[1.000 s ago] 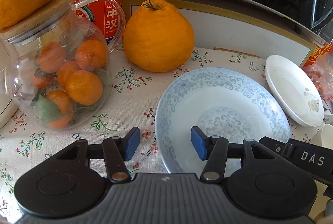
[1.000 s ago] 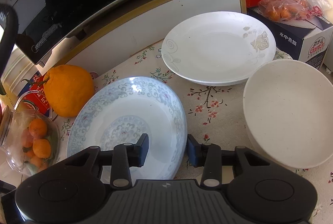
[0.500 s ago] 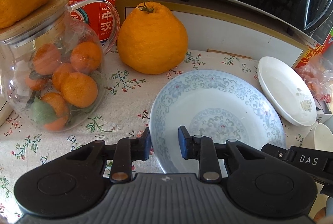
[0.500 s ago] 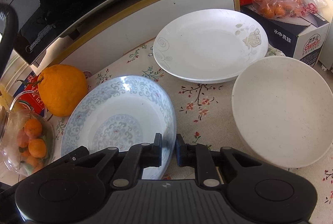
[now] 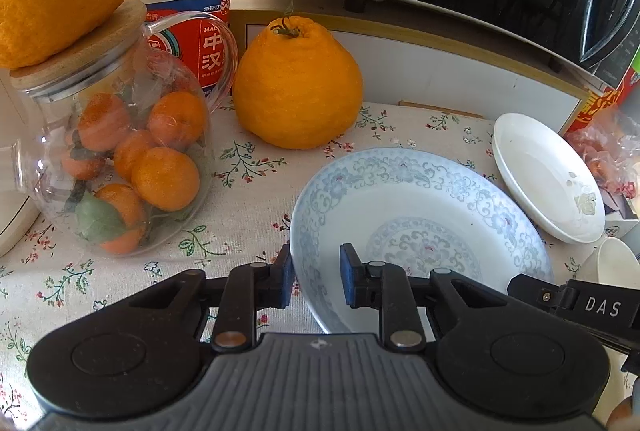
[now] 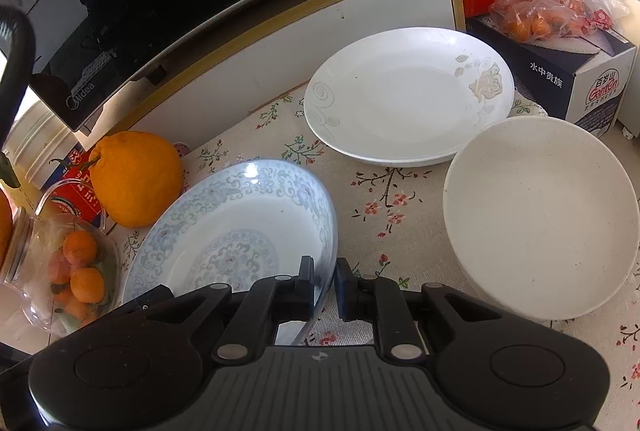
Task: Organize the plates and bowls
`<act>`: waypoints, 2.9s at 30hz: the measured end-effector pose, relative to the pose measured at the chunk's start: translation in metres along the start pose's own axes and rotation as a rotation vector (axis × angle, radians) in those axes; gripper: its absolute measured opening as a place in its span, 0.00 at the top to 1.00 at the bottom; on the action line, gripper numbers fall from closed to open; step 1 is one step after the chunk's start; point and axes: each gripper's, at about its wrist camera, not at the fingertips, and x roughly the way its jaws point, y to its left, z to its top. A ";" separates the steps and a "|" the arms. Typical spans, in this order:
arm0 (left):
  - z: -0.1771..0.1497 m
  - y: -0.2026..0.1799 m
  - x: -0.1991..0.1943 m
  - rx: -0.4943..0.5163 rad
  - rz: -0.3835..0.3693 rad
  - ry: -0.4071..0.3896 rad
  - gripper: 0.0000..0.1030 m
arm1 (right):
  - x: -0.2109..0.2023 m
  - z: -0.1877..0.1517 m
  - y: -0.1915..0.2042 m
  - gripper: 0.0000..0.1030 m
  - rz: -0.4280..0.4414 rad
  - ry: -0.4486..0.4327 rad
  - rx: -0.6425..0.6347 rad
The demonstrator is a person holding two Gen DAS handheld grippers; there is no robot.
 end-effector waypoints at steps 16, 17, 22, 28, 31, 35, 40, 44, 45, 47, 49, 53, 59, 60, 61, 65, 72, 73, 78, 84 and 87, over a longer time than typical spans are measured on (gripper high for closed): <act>-0.002 0.017 -0.035 -0.061 -0.049 -0.028 0.79 | -0.020 -0.001 -0.002 0.90 0.079 -0.015 0.057; -0.003 0.018 -0.039 -0.062 -0.050 -0.031 0.79 | -0.023 -0.002 -0.002 0.90 0.082 -0.018 0.058; -0.009 0.021 -0.063 -0.073 -0.059 -0.050 0.79 | -0.042 -0.005 0.002 0.90 0.103 -0.041 0.057; -0.013 0.028 -0.102 -0.090 -0.079 -0.094 0.79 | -0.073 -0.016 0.007 0.89 0.136 -0.042 0.065; -0.017 0.031 -0.123 -0.093 -0.077 -0.118 0.79 | -0.093 -0.021 0.013 0.88 0.148 -0.063 0.045; -0.030 0.039 -0.151 -0.098 -0.088 -0.143 0.79 | -0.120 -0.030 0.021 0.88 0.169 -0.112 0.008; -0.051 0.049 -0.176 -0.112 -0.087 -0.153 0.79 | -0.147 -0.053 0.025 0.88 0.190 -0.131 -0.028; -0.068 0.056 -0.190 -0.102 -0.073 -0.158 0.79 | -0.155 -0.078 0.021 0.87 0.210 -0.086 -0.029; -0.073 0.058 -0.194 -0.094 -0.064 -0.157 0.79 | -0.159 -0.084 0.021 0.87 0.215 -0.081 -0.028; -0.084 0.060 -0.200 -0.079 -0.050 -0.156 0.79 | -0.165 -0.094 0.022 0.87 0.215 -0.083 -0.045; -0.097 0.067 -0.207 -0.084 -0.040 -0.150 0.79 | -0.172 -0.107 0.026 0.87 0.212 -0.083 -0.070; -0.120 0.081 -0.216 -0.098 -0.021 -0.131 0.79 | -0.176 -0.132 0.029 0.87 0.212 -0.052 -0.095; -0.147 0.095 -0.219 -0.106 0.016 -0.100 0.79 | -0.175 -0.164 0.037 0.87 0.191 -0.011 -0.141; -0.152 0.097 -0.219 -0.105 0.018 -0.093 0.79 | -0.175 -0.167 0.037 0.86 0.192 -0.008 -0.148; -0.155 0.099 -0.219 -0.105 0.017 -0.086 0.79 | -0.175 -0.171 0.037 0.86 0.191 -0.005 -0.153; -0.167 0.101 -0.218 -0.092 0.021 -0.061 0.79 | -0.173 -0.180 0.039 0.86 0.173 0.007 -0.177; -0.184 0.106 -0.218 -0.081 0.046 -0.036 0.79 | -0.169 -0.199 0.042 0.86 0.147 0.040 -0.211; -0.186 0.107 -0.217 -0.075 0.050 -0.035 0.79 | -0.169 -0.202 0.042 0.86 0.145 0.046 -0.215; -0.192 0.111 -0.217 -0.074 0.058 -0.028 0.79 | -0.167 -0.212 0.045 0.85 0.139 0.059 -0.243; -0.199 0.111 -0.212 -0.053 0.083 -0.004 0.79 | -0.160 -0.222 0.047 0.85 0.113 0.086 -0.260; -0.200 0.112 -0.211 -0.057 0.083 0.000 0.79 | -0.161 -0.223 0.048 0.84 0.113 0.082 -0.266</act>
